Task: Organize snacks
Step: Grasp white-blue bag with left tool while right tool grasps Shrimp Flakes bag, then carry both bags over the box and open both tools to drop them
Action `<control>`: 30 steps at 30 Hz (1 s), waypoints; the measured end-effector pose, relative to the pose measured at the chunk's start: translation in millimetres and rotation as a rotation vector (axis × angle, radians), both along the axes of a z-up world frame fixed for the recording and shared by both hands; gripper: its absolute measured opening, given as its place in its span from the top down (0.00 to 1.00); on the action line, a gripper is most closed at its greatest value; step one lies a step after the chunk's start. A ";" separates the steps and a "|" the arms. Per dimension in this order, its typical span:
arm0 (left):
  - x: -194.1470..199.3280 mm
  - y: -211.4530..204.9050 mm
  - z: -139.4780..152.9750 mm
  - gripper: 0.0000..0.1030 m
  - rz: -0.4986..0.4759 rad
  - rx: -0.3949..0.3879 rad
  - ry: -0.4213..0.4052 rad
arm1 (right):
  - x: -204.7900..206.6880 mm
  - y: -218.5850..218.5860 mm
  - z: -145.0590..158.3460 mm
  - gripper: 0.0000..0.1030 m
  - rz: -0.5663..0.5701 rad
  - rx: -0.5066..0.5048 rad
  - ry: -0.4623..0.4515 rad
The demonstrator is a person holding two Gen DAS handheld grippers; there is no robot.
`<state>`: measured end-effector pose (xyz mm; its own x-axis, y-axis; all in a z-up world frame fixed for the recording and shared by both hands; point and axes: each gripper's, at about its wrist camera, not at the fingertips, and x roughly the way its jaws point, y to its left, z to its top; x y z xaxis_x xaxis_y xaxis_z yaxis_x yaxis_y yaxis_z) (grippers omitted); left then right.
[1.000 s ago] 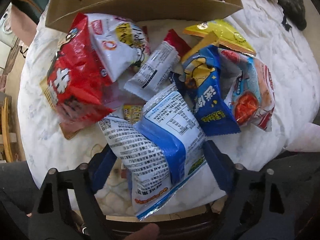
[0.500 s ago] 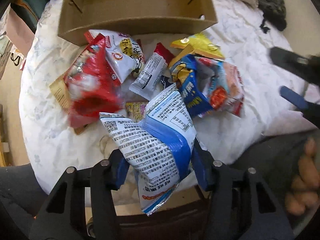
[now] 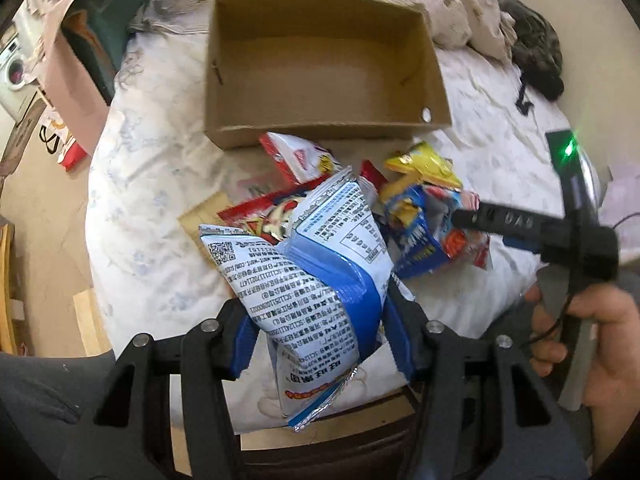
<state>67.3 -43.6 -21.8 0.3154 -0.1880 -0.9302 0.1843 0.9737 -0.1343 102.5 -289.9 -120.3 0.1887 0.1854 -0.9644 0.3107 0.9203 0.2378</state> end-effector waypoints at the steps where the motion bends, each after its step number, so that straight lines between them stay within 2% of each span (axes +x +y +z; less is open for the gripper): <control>1: 2.1 2.9 -0.6 0.50 0.004 0.000 -0.002 | 1.6 2.3 -3.7 0.00 0.002 0.004 0.006; 5: 7.0 2.3 -8.0 0.50 0.007 0.005 -0.002 | 7.1 8.9 -18.3 0.07 0.019 0.005 0.037; 12: 13.6 3.5 -12.3 0.50 0.018 -0.001 0.012 | 11.3 11.1 -23.4 0.08 0.013 -0.009 0.047; 15: 16.6 1.6 -12.1 0.50 0.012 0.005 0.004 | 14.2 12.8 -24.4 0.13 0.019 -0.011 0.042; 17: 18.6 0.7 -11.9 0.50 0.011 0.009 0.002 | 16.7 15.7 -23.5 0.21 0.028 -0.020 0.032; 22: 21.9 3.2 -8.0 0.50 0.014 0.009 -0.008 | 8.4 11.9 -13.6 0.38 0.034 -0.009 0.010; 28: 25.1 13.9 3.7 0.50 0.028 0.000 -0.035 | -14.9 3.6 14.6 0.44 0.025 0.037 -0.046; 30: 26.5 17.9 7.6 0.50 0.033 -0.001 -0.042 | -23.4 4.8 26.5 0.50 0.035 0.036 -0.070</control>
<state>93.9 -25.7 -14.2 0.3599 -0.1776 -0.9159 0.1573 0.9792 -0.1281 79.1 -285.1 -93.9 0.2484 0.2273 -0.9416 0.2600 0.9208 0.2908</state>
